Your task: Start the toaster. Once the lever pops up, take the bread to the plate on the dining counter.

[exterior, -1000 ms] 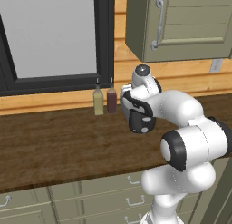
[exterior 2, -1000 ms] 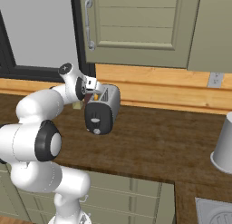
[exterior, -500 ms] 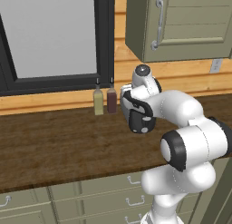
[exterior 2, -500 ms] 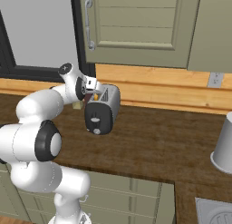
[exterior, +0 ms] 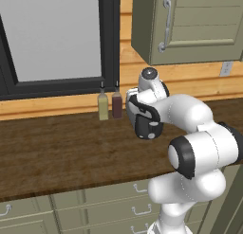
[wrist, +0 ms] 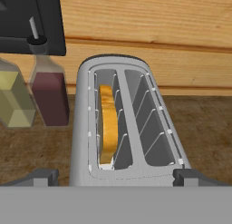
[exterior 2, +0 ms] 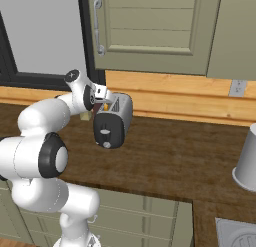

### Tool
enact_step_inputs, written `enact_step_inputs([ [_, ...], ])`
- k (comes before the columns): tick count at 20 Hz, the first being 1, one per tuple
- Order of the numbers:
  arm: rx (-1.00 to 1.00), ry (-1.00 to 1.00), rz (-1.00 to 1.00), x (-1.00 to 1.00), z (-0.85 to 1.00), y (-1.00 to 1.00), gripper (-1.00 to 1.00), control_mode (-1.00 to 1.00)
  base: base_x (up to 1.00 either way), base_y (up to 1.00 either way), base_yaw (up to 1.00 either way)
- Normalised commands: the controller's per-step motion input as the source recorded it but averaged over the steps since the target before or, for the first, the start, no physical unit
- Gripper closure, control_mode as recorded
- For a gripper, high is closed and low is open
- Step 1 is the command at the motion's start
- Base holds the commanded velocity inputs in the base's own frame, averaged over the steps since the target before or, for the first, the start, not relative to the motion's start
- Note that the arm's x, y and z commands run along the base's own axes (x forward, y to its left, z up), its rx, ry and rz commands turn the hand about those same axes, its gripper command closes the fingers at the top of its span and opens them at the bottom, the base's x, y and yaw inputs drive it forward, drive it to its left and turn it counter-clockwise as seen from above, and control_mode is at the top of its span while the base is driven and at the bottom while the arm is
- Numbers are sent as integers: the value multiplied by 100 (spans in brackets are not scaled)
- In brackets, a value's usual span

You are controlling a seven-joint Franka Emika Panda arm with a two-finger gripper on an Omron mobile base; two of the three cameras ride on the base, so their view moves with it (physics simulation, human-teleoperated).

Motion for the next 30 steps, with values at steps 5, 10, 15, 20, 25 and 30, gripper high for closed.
enact_step_inputs([
  [5, 0, 0, 0, 0, 0, 0, -100, -100, 0, 0, 0],
  [10, 0, 0, 0, 4, 0, 0, -100, -100, 0, 0, 0],
  [15, 0, -3, 0, 5, -3, -2, -100, -100, 0, 0, 0],
  [20, 0, -2, 0, 17, -2, 0, -100, -100, 0, 0, 0],
  [25, 0, -10, 0, 3, 0, 0, -100, -100, 0, 0, 0],
  [30, 0, -8, 0, 2, 0, -1, -100, -100, 0, 0, 0],
])
